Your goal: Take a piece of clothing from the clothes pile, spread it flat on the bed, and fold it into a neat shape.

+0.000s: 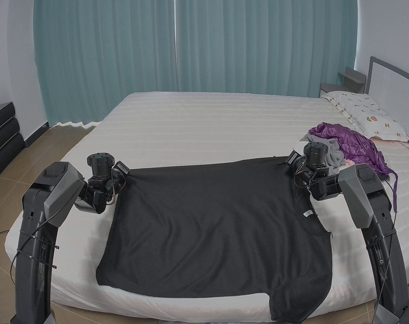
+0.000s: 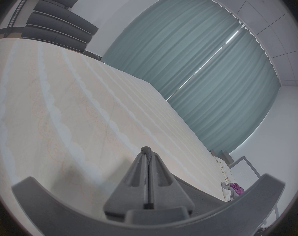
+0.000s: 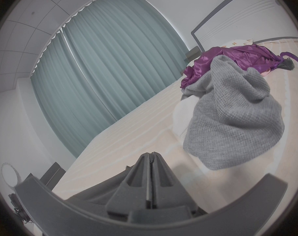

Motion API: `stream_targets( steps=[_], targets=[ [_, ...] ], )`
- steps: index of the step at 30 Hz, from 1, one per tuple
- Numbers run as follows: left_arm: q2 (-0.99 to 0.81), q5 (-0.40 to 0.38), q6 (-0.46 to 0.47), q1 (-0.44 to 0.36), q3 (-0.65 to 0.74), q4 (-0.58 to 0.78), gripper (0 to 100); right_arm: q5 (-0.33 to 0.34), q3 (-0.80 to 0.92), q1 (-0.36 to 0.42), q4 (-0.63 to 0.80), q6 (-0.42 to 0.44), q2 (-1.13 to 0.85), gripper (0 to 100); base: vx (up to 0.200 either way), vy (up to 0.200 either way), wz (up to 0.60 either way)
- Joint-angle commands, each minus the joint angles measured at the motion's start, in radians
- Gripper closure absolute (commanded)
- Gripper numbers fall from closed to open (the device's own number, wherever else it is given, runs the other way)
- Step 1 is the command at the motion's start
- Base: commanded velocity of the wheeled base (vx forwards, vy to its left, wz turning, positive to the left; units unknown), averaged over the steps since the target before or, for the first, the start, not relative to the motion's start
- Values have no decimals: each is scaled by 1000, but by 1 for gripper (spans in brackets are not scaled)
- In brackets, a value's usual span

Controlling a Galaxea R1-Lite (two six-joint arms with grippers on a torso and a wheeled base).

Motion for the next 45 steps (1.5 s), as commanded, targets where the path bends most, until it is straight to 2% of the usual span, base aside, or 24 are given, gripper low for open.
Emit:
stream_targets(
  steps=[1,25,26,28,29,37,42,45],
  targets=[
    [12,0,0,0,-4,0,100,2,0,1,-1,-3,21,100,0,0,0],
    [23,0,0,-3,-9,3,100,-8,0,3,0,-3,50,100,0,0,0],
    [21,0,0,-3,-9,3,100,-8,0,3,0,-3,53,0,0,0,0],
    [21,0,0,-5,-9,4,100,-8,0,3,0,-3,56,0,0,0,0],
    [21,0,0,-5,-9,3,0,-8,0,6,0,-3,58,0,0,0,0],
    [-10,2,-4,-2,31,1,0,-54,0,0,3,6,4,0,0,0,0],
    [-119,0,-41,6,138,-17,0,-50,199,-13,-26,30,-143,0,0,0,0],
    [-215,-12,-61,12,269,-80,0,-21,443,-14,-104,46,-290,0,0,0,0]
  ],
)
